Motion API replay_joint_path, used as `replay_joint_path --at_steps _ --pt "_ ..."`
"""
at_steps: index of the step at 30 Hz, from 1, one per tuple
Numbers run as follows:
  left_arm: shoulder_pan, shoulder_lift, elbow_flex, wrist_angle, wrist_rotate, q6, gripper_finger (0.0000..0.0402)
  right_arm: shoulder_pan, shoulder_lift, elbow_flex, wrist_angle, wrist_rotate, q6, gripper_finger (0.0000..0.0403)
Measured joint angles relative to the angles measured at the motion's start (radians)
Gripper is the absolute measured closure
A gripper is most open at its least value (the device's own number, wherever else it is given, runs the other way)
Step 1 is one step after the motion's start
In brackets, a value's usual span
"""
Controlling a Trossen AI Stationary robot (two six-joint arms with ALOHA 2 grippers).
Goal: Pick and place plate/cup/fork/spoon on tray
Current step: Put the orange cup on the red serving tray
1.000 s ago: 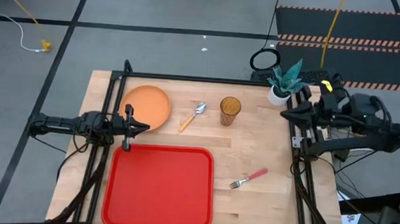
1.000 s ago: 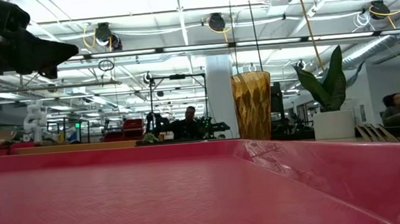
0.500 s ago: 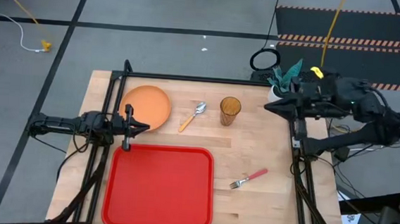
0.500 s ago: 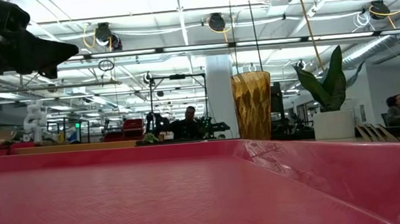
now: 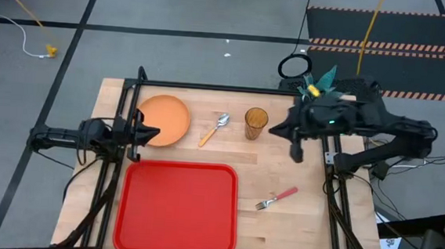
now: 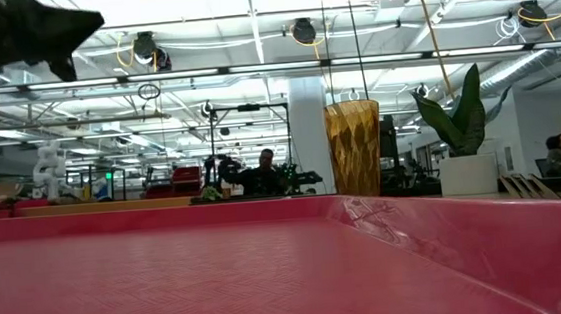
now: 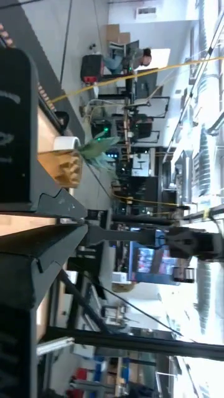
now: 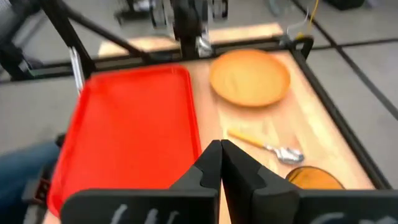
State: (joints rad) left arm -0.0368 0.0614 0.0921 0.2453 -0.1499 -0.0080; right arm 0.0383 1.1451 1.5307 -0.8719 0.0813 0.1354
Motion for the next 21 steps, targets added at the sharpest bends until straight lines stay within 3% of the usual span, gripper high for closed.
replay_joint_path --at_steps 8,15,21 --pt "0.0 0.213 0.288 -0.186 0.0 -0.022 0.0371 -0.003 0.123 0.0 -0.007 0.009 -0.035 0.0403" --pt "-0.007 0.466 0.607 -0.43 0.001 -0.056 0.0371 -0.029 0.212 0.0 -0.027 0.099 -0.068 0.0403" --pt "-0.047 0.668 0.666 -0.452 0.001 -0.075 0.0371 -0.068 0.279 0.0 -0.049 0.103 -0.072 0.0403"
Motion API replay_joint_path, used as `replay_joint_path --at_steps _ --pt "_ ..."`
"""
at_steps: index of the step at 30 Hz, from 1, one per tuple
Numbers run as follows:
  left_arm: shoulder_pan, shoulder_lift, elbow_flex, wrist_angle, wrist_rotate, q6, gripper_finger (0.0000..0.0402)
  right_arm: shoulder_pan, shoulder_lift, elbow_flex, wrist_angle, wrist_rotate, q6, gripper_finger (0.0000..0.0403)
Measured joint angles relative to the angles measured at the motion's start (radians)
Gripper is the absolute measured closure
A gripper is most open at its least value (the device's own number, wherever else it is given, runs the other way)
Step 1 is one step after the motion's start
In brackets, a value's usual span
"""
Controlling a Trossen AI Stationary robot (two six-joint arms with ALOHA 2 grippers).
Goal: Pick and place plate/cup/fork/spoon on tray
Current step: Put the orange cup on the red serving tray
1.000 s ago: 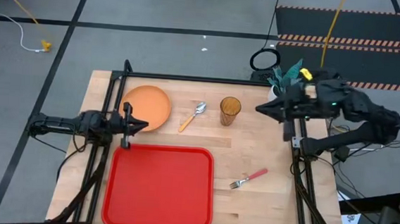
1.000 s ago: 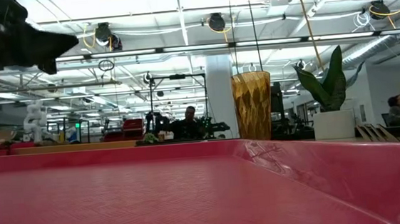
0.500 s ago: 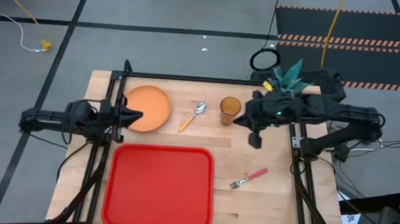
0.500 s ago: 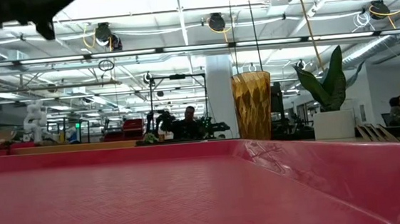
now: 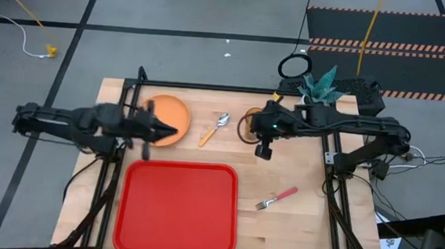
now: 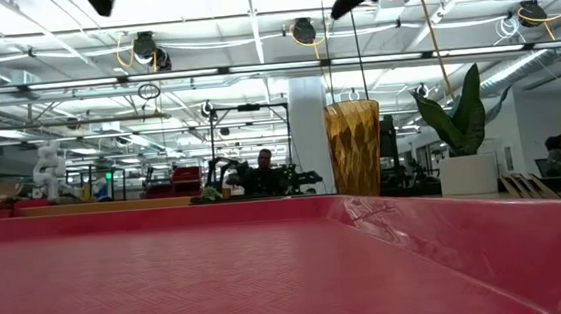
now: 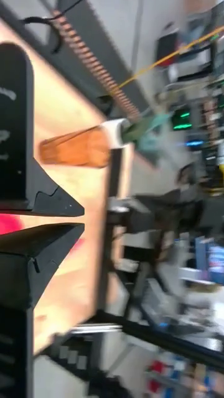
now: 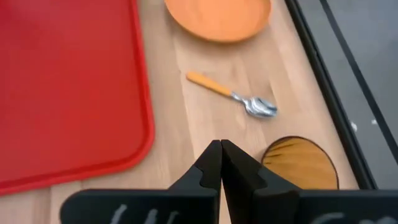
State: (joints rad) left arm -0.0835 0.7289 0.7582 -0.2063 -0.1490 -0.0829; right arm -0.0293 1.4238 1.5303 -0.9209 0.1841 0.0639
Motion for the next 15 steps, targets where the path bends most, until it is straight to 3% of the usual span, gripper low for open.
replay_joint_path --at_steps 9,15 --pt "-0.03 0.188 0.005 0.065 -0.009 0.007 0.0371 -0.043 0.072 0.0 -0.063 -0.002 -0.054 0.0399" --pt "-0.03 0.201 0.006 0.081 -0.01 0.018 0.0371 -0.071 0.095 0.0 -0.077 -0.002 -0.092 0.0353"
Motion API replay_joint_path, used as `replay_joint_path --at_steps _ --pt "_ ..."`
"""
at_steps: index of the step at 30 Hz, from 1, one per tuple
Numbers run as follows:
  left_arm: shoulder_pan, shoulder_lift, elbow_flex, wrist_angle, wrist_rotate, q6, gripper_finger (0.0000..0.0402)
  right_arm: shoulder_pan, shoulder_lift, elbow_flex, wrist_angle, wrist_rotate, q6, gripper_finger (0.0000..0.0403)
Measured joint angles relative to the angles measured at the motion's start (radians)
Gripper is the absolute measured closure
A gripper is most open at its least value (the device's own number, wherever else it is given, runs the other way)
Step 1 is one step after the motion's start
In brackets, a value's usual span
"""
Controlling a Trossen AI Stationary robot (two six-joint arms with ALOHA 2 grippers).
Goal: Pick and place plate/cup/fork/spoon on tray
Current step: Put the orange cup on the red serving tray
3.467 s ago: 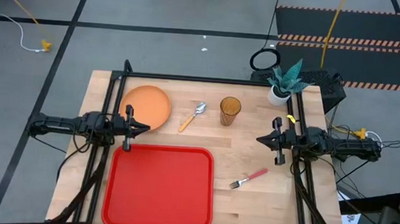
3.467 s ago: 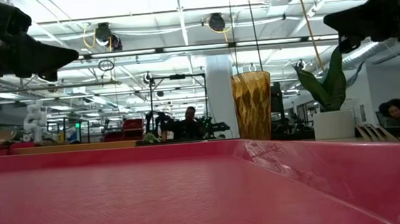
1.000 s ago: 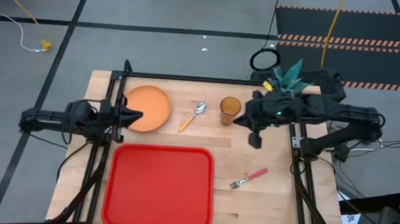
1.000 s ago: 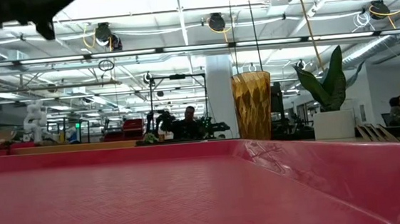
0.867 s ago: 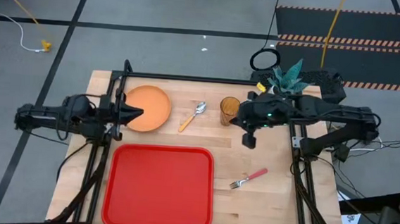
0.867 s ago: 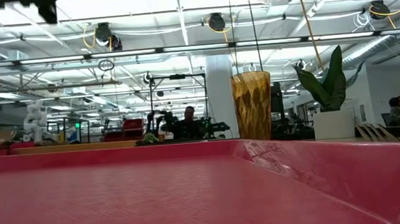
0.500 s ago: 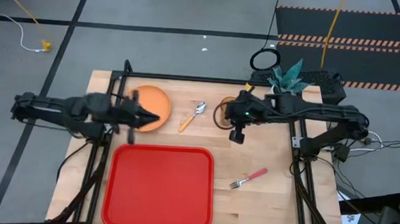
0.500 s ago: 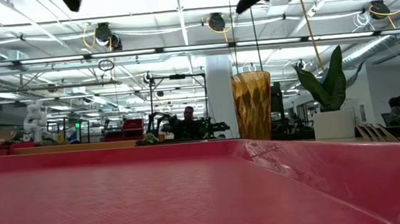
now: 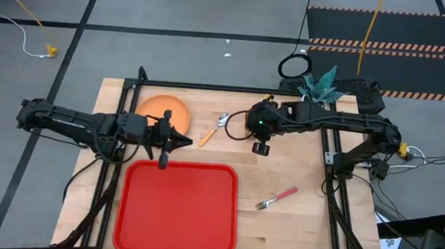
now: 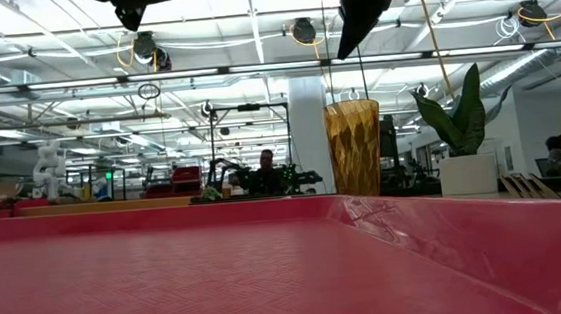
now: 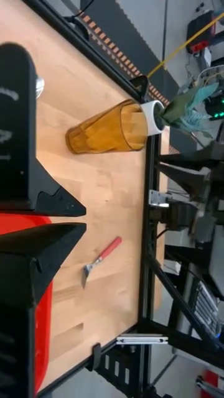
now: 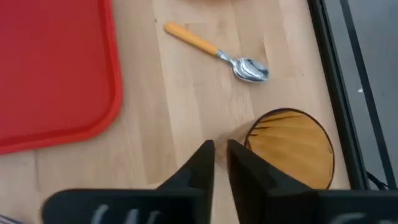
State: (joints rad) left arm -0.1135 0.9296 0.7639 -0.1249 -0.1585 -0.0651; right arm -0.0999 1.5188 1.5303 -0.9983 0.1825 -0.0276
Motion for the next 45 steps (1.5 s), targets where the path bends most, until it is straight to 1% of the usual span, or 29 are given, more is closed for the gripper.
replay_joint_path --at_steps 6,10,16,21,26,29,32,37,38,42,45 --pt "0.0 0.0 0.0 0.011 0.0 0.005 0.0371 -0.029 -0.001 -0.002 -0.01 -0.003 -0.023 0.0292" --pt "0.0 0.0 0.0 0.017 0.0 0.004 0.0371 -0.057 -0.002 -0.043 0.029 -0.003 -0.023 0.0264" --pt "0.0 0.0 0.0 0.018 0.0 0.009 0.0371 -0.096 -0.001 -0.141 0.097 -0.003 -0.047 0.0241" --pt "0.0 0.0 0.0 0.018 0.0 0.014 0.0371 -0.116 -0.003 -0.204 0.161 -0.003 -0.086 0.0239" --pt "0.0 0.0 0.0 0.018 0.0 0.018 0.0371 -0.137 -0.002 -0.242 0.179 -0.003 -0.101 0.0251" --pt "0.0 0.0 0.0 0.018 0.0 0.018 0.0371 -0.143 -0.002 -0.26 0.179 -0.003 -0.103 0.027" --pt "0.0 0.0 0.0 0.018 0.0 0.018 0.0371 -0.142 -0.002 -0.274 0.18 -0.018 -0.122 0.0306" --pt "0.0 0.0 0.0 0.018 0.0 0.018 0.0371 -0.131 -0.006 -0.279 0.175 -0.051 -0.107 0.0387" --pt "0.0 0.0 0.0 0.018 0.0 0.018 0.0371 -0.124 -0.01 -0.279 0.172 -0.055 -0.1 0.0394" --pt "0.0 0.0 0.0 0.018 0.0 0.018 0.0371 -0.074 -0.051 -0.279 0.176 -0.056 -0.047 0.0391" --pt "0.0 0.0 0.0 0.018 0.0 0.018 0.0371 -0.018 -0.101 -0.279 0.18 -0.054 0.003 0.0398"
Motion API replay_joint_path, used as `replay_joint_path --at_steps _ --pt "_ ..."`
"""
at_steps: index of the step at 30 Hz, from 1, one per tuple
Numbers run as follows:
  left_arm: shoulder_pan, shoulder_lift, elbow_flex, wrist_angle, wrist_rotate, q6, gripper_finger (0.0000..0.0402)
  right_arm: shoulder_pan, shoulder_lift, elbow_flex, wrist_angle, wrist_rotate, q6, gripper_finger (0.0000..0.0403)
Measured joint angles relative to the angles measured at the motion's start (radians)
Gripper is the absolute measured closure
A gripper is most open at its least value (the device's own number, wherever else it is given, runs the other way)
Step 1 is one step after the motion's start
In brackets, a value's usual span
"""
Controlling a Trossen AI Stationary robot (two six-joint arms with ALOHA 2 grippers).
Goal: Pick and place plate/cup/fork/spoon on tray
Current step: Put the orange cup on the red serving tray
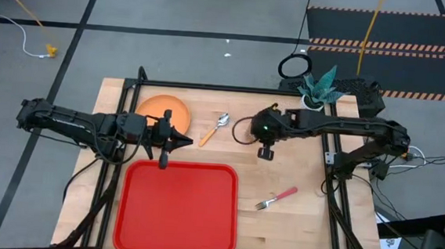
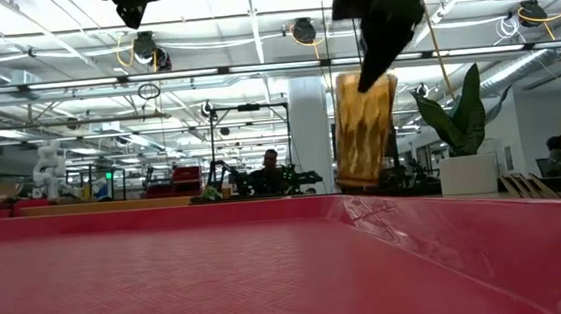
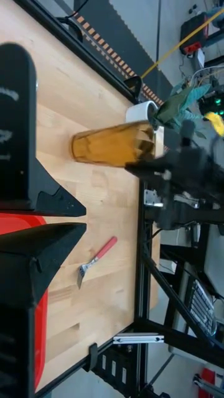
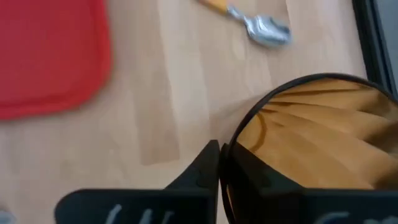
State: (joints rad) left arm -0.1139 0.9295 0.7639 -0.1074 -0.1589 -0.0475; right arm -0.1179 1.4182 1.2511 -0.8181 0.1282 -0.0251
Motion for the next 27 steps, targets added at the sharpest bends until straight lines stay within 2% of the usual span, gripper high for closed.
replay_joint_path --at_steps 6,10,18,27 --pt "0.0 0.0 0.0 0.006 0.0 0.0 0.0371 0.141 -0.068 0.051 0.019 0.004 0.135 0.04" --pt "0.0 0.0 0.0 0.007 -0.001 0.0 0.0371 0.245 -0.067 0.114 0.034 0.051 0.169 0.0401" --pt "0.0 0.0 0.0 0.006 -0.001 -0.01 0.0371 0.38 0.004 0.189 0.087 0.056 0.221 0.0402" --pt "0.0 0.0 0.0 0.007 -0.001 -0.015 0.0371 0.433 0.153 0.234 0.105 0.051 0.228 0.0402"
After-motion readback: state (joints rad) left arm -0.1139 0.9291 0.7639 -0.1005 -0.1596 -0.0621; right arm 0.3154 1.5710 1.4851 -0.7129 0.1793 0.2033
